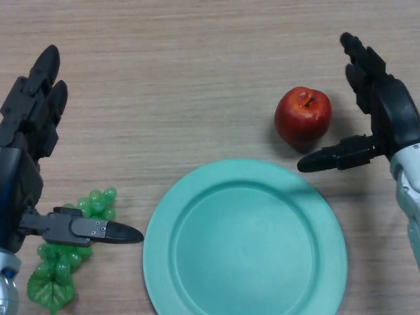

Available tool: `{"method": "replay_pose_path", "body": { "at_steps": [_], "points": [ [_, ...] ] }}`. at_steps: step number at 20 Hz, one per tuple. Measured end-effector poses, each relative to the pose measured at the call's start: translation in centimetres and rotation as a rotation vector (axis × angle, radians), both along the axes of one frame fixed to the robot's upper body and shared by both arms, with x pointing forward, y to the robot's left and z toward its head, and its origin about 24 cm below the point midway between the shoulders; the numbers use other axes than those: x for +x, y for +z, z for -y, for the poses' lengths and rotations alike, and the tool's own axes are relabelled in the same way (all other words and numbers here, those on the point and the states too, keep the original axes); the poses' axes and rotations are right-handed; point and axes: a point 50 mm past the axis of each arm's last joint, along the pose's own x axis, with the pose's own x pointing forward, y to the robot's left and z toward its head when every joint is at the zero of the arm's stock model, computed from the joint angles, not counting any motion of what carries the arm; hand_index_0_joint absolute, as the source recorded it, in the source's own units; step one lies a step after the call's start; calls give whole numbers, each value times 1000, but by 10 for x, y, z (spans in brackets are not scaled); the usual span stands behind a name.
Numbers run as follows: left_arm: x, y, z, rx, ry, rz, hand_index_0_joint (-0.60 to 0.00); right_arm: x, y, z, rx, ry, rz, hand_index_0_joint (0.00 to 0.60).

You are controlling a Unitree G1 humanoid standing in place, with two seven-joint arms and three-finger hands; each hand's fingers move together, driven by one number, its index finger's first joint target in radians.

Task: Pick up the red apple and place it on the plate

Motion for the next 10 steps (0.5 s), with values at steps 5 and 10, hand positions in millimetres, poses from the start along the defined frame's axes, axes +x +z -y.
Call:
{"method": "replay_pose_path", "body": {
  "at_steps": [5, 10],
  "points": [
    [1, 2, -3, 2, 11, 9, 0, 13, -11, 1, -44, -53, -57, 0],
    [3, -2, -4, -2, 14, -5, 0, 12, -8, -21, -37, 6, -45, 450]
  ]
}}
